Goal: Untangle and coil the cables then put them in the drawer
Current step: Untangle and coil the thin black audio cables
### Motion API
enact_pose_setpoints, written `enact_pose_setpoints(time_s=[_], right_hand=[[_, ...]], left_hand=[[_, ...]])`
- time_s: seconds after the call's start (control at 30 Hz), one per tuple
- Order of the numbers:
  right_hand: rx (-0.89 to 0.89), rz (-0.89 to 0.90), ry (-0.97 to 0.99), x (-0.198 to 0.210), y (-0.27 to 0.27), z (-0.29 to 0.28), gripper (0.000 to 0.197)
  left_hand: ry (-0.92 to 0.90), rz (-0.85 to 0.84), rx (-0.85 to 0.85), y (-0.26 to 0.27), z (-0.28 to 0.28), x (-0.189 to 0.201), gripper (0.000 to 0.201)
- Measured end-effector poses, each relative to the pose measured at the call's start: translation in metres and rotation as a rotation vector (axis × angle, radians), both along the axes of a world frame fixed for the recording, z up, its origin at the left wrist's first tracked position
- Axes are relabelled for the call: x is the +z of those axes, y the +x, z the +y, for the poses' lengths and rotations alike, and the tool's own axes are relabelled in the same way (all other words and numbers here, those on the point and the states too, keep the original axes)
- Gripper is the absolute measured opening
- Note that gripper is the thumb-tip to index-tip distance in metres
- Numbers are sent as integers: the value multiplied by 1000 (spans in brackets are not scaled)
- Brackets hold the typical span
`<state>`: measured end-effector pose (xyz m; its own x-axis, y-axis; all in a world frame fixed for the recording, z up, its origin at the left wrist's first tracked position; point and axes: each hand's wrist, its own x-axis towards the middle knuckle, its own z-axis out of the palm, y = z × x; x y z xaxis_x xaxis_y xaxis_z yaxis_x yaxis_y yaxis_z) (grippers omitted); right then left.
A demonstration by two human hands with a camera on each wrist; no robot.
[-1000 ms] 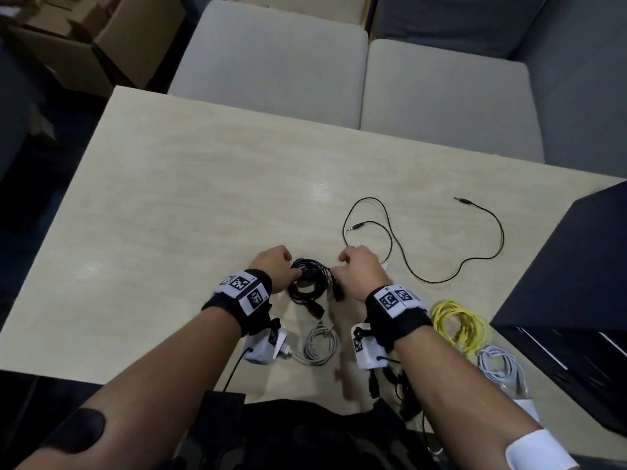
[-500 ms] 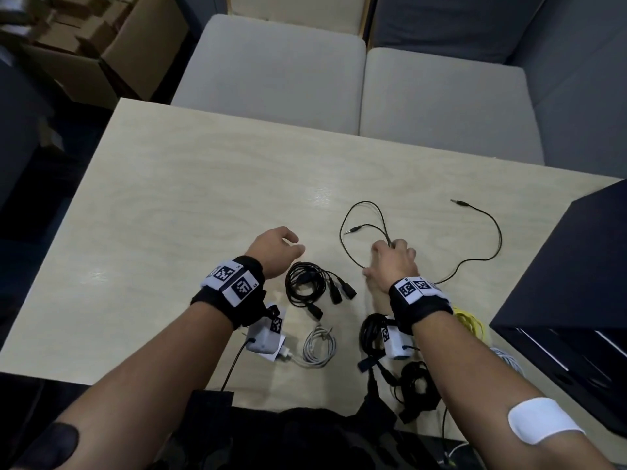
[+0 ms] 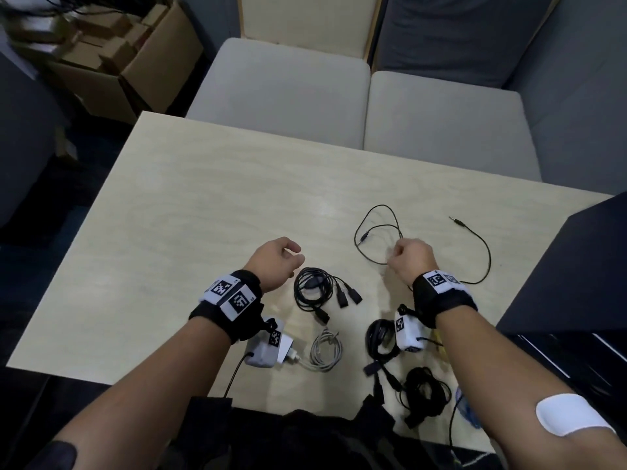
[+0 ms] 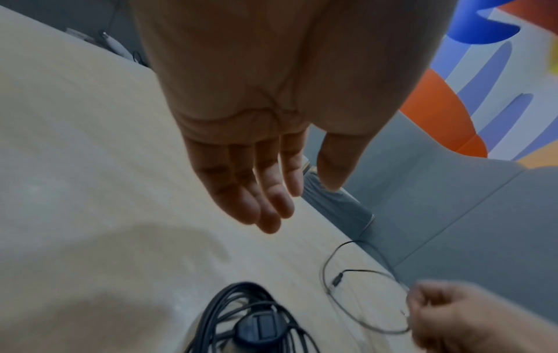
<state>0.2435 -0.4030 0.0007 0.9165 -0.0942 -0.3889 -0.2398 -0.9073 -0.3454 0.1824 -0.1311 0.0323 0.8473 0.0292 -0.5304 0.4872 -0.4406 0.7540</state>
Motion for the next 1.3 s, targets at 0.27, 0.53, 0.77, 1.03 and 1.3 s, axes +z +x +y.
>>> enact_pose_setpoints(time_s=[0.27, 0.53, 0.77, 1.03, 1.3], right_hand=[[6, -569, 238, 158, 1, 10, 13], [36, -795, 810, 287, -88, 55, 25], [-3, -650, 1191, 301, -157, 78, 21], [-11, -311, 1354, 257, -194, 58, 19], [-31, -240, 1171, 213, -207, 6, 22]], left_hand=[[-154, -229, -27, 1, -4, 61, 14], [-618, -514, -64, -17, -15, 157, 47], [-908, -651, -196, -61, -20, 216, 44], [-952, -714, -198, -99, -40, 232, 18], [-683, -640, 35, -130, -123, 214, 41]])
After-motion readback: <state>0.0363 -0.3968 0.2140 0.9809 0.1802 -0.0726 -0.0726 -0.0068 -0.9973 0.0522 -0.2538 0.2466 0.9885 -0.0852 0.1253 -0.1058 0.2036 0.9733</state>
